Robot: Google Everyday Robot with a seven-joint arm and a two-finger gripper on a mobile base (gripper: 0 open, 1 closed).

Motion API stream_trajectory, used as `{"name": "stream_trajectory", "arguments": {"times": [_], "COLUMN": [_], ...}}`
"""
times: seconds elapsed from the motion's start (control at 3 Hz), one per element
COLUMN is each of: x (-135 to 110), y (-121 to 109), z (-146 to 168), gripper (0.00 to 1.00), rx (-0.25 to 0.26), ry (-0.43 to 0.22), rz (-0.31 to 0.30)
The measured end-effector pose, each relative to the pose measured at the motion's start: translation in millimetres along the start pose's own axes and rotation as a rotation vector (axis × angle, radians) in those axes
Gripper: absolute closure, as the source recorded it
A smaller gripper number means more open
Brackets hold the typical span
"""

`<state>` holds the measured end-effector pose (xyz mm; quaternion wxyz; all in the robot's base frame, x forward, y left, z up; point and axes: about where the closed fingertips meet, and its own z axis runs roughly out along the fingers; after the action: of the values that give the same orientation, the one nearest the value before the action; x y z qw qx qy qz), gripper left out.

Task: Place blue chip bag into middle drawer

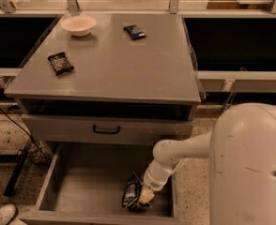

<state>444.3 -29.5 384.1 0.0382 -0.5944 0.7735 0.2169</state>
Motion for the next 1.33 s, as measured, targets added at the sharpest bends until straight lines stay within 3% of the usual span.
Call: {"name": "stream_trajectory", "arguments": {"times": [0.67, 1.0, 1.33], "x": [0.0, 0.0, 0.0], "y": [0.0, 0.1, 0.1], "z": [0.0, 0.1, 0.1], "gripper": [0.37, 0.08, 0.00], "rx": [0.000, 0.000, 0.000], "ry": [0.000, 0.000, 0.000], "rz": [0.000, 0.000, 0.000]}}
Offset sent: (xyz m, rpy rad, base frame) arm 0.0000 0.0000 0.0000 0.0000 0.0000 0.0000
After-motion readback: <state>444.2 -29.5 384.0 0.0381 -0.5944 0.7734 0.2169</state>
